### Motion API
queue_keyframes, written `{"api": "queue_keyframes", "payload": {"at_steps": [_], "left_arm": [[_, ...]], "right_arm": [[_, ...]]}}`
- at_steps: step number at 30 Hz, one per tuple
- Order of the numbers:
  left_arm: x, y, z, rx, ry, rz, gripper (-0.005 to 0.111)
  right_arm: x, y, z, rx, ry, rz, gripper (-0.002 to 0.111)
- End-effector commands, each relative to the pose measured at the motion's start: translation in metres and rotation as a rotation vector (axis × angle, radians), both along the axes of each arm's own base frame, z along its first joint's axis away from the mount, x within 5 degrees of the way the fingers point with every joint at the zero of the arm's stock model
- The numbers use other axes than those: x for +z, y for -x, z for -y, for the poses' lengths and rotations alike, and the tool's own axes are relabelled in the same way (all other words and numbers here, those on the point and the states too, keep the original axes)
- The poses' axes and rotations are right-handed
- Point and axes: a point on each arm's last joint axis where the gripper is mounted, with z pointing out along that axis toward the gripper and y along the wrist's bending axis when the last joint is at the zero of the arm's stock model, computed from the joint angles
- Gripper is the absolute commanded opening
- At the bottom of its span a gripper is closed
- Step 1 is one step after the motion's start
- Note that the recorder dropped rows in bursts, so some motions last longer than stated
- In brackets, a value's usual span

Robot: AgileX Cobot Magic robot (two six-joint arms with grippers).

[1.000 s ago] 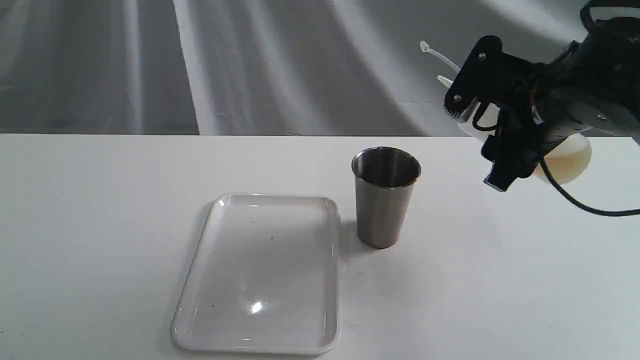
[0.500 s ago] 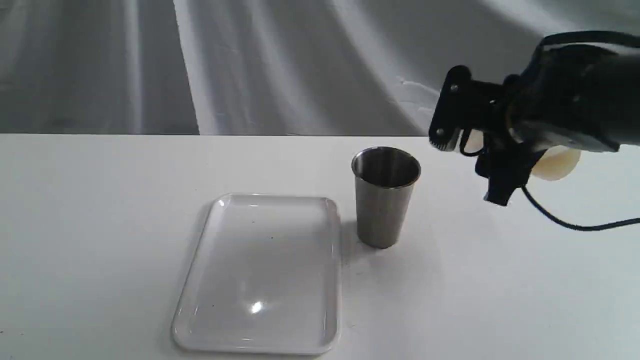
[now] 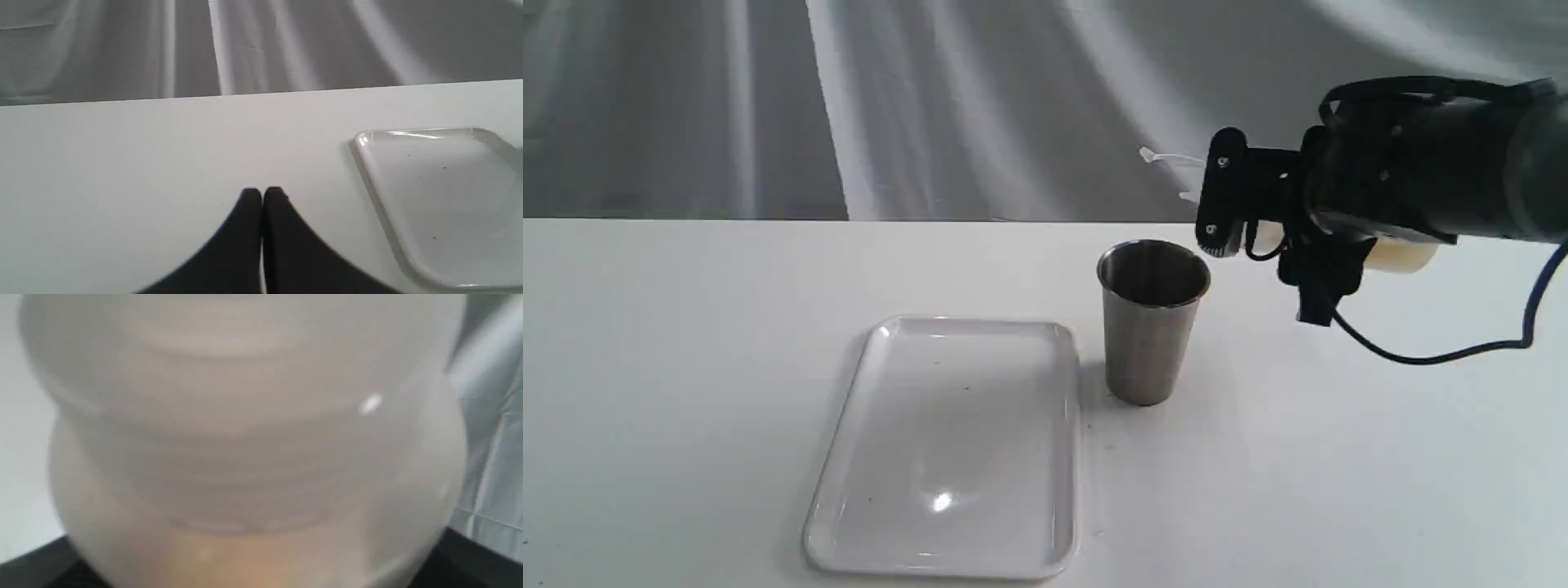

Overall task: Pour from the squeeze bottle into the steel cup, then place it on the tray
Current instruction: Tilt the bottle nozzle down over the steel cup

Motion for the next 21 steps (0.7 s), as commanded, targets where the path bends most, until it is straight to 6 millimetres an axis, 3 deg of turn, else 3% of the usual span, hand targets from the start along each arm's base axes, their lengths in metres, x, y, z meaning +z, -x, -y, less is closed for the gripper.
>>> {"api": "queue_keyframes", "payload": {"at_steps": [1,21], "left_arm": [[-0.0007,-0.0001,-0.0001,0.002,0.006,0.006,0.0],[-0.0007,-0.0001,-0.0001,0.003,0.007,0.006,0.0]], "right_arm": [[0.0134,-0.0018,0.0011,0.022,0.078,0.037,0.002],[0.0181,-0.0045,0.002,0.071,0.167,0.06,0.002]]}}
